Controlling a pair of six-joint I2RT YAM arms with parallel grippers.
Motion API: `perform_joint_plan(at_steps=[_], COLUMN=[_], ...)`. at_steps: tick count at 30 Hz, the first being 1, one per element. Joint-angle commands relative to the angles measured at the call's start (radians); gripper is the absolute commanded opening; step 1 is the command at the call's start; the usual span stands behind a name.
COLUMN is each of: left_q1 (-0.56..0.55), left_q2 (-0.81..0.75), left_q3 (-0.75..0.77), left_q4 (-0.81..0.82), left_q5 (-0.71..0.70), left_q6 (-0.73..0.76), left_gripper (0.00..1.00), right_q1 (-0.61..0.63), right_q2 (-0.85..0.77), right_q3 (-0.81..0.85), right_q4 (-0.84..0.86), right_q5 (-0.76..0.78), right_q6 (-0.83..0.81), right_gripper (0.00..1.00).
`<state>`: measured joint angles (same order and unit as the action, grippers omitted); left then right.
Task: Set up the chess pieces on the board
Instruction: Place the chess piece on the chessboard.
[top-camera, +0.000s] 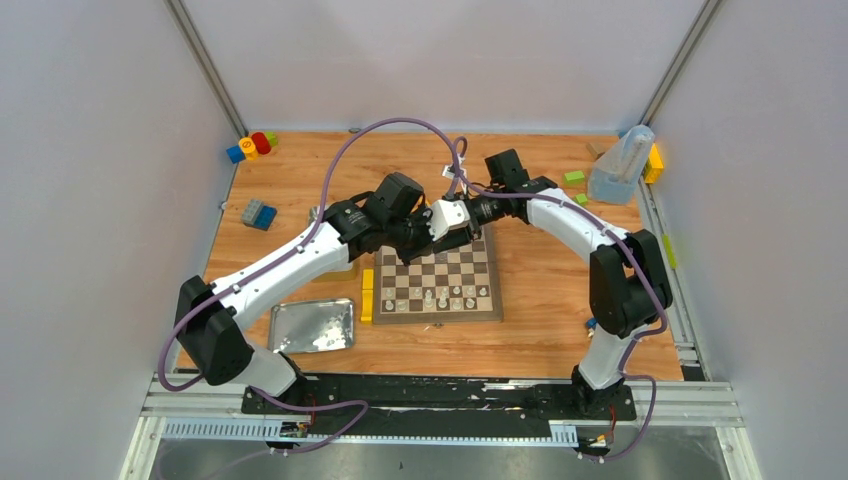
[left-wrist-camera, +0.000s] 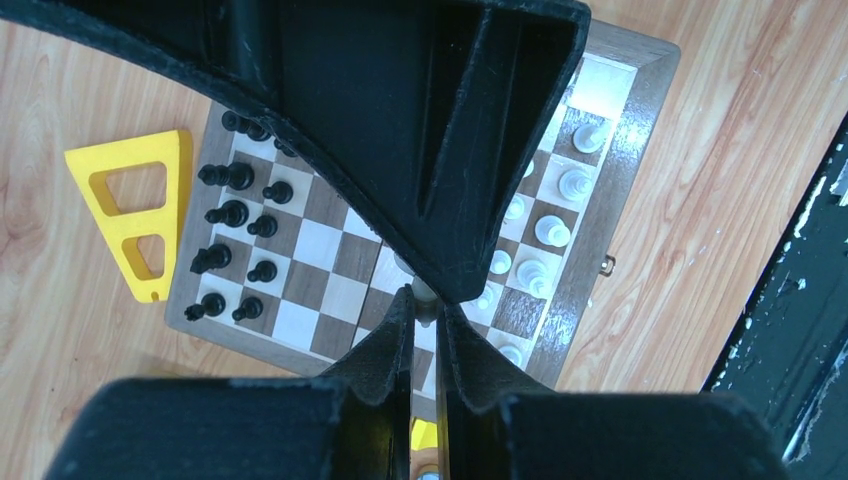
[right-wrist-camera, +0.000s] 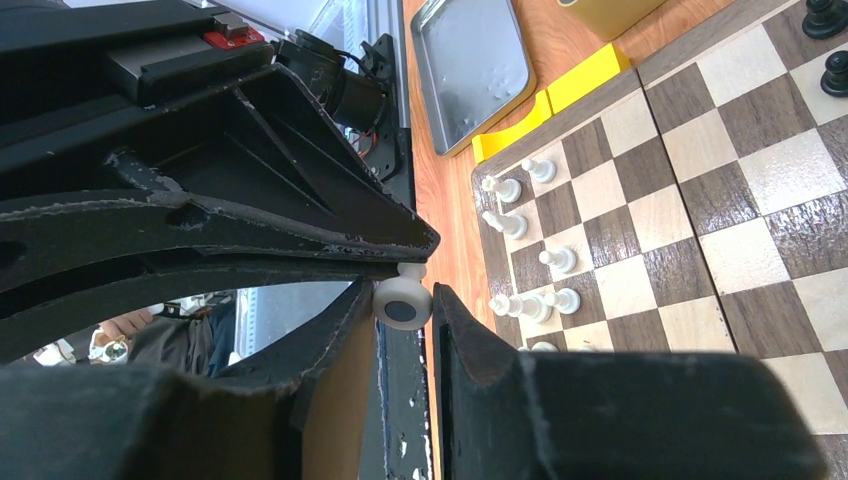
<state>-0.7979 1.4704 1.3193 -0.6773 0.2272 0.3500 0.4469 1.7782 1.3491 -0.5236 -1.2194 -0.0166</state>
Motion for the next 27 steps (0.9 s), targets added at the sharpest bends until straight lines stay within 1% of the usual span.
perform_joint_plan(at_steps=[1,2,4,6,7,8,9,10,11,12,14,17,19,20,21,24,27], left_q1=[-0.007,-0.008,-0.008,-0.007,-0.007,-0.007,-0.007,-0.007,-0.007,-0.007,-0.006,0.017,0.054,0.069,0.097,0.15,0.191], left_q2=[0.001,0.001,0.001,-0.001,-0.003,-0.007,-0.011,-0.023,-0.03,-0.047,-0.071,-0.081,-0.08,-0.076,-0.071,-0.054,-0.031], left_q3=[0.04,0.04,0.038,0.036,0.035,0.034,0.031,0.029,0.022,0.018,0.012,0.046,0.076,0.086,0.106,0.143,0.18], left_q4=[0.014,0.012,0.01,0.01,0.012,0.014,0.018,0.026,0.032,0.047,0.064,0.054,0.056,0.059,0.067,0.09,0.129], left_q5=[0.014,0.015,0.018,0.015,0.012,0.008,0.005,-0.003,-0.008,-0.014,-0.016,0.02,0.085,0.14,0.171,0.334,0.442], left_q6=[0.015,0.016,0.016,0.012,0.011,0.006,0.005,0.001,0.0,0.0,0.006,0.002,-0.022,-0.049,-0.066,-0.15,-0.207], left_gripper=[0.1,0.11,0.15,0.25,0.34,0.38,0.49,0.55,0.65,0.69,0.8,0.84,0.85,0.86,0.86,0.86,0.85], right_q1=[0.01,0.01,0.01,0.009,0.008,0.006,0.001,-0.004,-0.013,-0.021,-0.047,-0.084,-0.109,-0.118,-0.127,-0.158,-0.189], right_q2=[0.005,0.005,0.003,-0.002,-0.005,-0.008,-0.017,-0.023,-0.031,-0.04,-0.064,-0.092,-0.113,-0.124,-0.136,-0.167,-0.199], right_q3=[0.049,0.05,0.056,0.058,0.056,0.054,0.051,0.048,0.045,0.042,0.039,0.04,0.037,0.033,0.03,0.015,-0.017], right_q4=[0.002,-0.002,-0.009,-0.015,-0.019,-0.022,-0.024,-0.025,-0.024,-0.025,-0.023,-0.019,-0.003,0.011,0.028,0.1,0.232], right_q5=[0.004,0.007,0.01,0.014,0.017,0.019,0.019,0.018,0.015,0.009,-0.011,-0.064,-0.103,-0.124,-0.141,-0.185,-0.213], right_q6=[-0.02,-0.022,-0.029,-0.037,-0.042,-0.046,-0.048,-0.049,-0.049,-0.049,-0.049,-0.031,-0.007,0.008,0.038,0.134,0.285], right_gripper=[0.25,0.23,0.19,0.14,0.11,0.09,0.08,0.06,0.06,0.06,0.05,0.04,0.04,0.04,0.04,0.04,0.03])
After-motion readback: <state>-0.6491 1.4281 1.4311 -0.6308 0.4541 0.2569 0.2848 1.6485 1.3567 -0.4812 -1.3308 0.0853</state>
